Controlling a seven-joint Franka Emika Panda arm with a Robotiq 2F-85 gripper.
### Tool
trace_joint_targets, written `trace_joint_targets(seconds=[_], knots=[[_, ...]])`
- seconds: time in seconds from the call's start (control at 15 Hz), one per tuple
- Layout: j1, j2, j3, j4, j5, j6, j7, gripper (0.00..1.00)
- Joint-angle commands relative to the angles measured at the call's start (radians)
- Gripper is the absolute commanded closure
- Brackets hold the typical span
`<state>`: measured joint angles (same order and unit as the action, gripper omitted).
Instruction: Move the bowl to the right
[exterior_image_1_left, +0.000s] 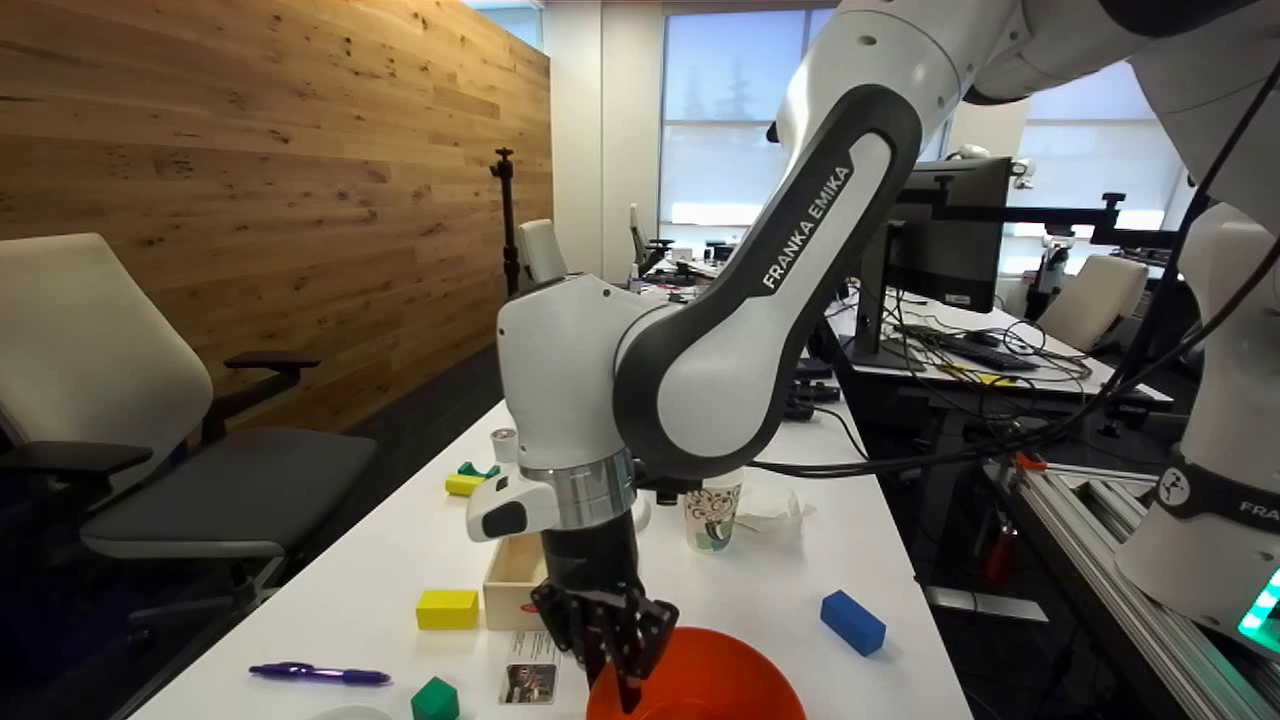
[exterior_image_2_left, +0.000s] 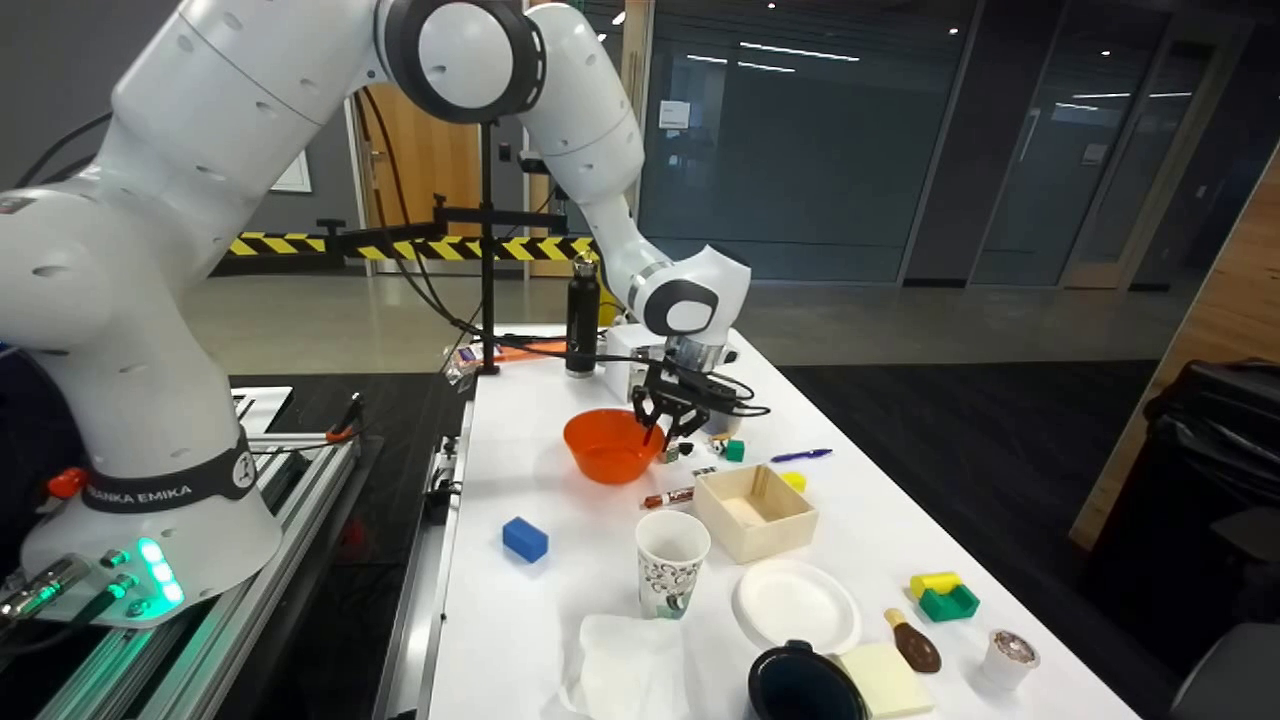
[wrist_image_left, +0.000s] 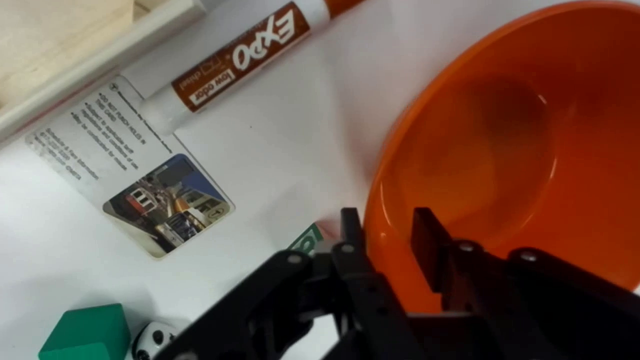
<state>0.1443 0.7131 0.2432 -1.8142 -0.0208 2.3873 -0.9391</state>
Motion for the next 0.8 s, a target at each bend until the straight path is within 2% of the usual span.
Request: trace_joint_targets(seconds=[0.0,0.53,0.73], knots=[[0.006,0.005,0.010,0.026,-0.047,-0.042,0.003,0.98],[-0.036,-0.048,0.059,0.068,0.001,-0.241,-0.071,0.99],[-0.079,-0.055,0.074,0.107,0.057,-0.331,-0.123,0.99]])
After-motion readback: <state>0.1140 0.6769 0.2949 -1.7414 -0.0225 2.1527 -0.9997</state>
